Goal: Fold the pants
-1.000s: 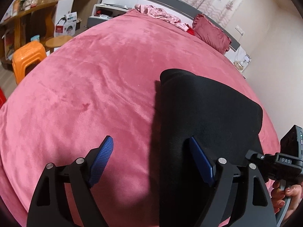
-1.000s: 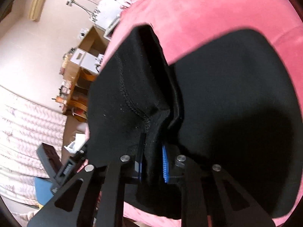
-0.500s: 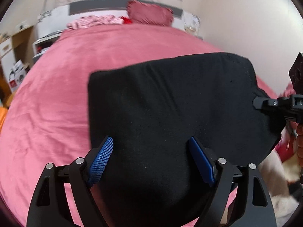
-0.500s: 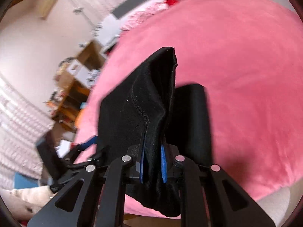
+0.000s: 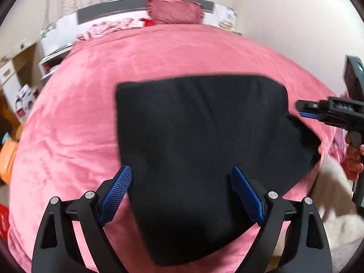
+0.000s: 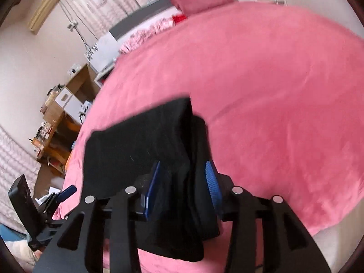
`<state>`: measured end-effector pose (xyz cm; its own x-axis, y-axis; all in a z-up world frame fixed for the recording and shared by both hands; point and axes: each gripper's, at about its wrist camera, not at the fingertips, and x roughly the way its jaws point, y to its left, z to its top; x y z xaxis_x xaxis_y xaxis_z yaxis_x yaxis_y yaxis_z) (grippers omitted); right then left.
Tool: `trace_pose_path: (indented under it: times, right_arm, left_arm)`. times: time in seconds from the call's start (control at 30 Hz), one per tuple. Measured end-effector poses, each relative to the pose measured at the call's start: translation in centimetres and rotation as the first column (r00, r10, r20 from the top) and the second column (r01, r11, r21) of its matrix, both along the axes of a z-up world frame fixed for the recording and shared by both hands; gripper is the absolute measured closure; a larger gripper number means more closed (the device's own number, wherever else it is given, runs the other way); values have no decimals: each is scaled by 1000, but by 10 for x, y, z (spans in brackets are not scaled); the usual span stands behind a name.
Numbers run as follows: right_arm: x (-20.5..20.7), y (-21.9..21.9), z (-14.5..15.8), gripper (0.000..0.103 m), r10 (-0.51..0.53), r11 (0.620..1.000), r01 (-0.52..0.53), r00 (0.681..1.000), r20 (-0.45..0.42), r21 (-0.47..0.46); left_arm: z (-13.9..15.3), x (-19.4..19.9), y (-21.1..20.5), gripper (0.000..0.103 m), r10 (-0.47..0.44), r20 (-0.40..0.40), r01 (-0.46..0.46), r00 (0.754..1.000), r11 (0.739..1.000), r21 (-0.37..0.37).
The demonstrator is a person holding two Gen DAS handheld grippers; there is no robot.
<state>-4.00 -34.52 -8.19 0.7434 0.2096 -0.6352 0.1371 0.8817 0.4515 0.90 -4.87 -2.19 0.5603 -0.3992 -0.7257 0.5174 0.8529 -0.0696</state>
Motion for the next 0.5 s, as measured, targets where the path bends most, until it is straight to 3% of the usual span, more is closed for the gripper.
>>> trace_pose_path:
  times: [0.1,0.17,0.23,0.4,0.47,0.5]
  right_arm:
    - [9,14,19,63,71,997,-71,997,44,3]
    - [20,27,22,66,149,989,-148,988,48,-27]
    - [34,38,18,71,191,980,-189,981,25,-58]
    - [68,43,-20,77,203,969,-209,978,-55,-133]
    - [85,35,-40,90,188,969,-201,977,-100,-145]
    - [92,28,-51,100,181,973,-195,977,-113,-127]
  left_arm:
    - [18,13,-1,15,16,-29,-19,999,996,-83]
    - [22,27,-18,15,-37,-74,31,997,995,-93]
    - [17,47,-44,15,-92,-107,88,990,995,-47]
    - [2,90,-60,19,-17,-32,18,999,999,35]
    - [-11,103,-63,19,-5,2,5,1000,995,96]
    - [-20,110,-64,18,-12,-22,14,1000,993,116]
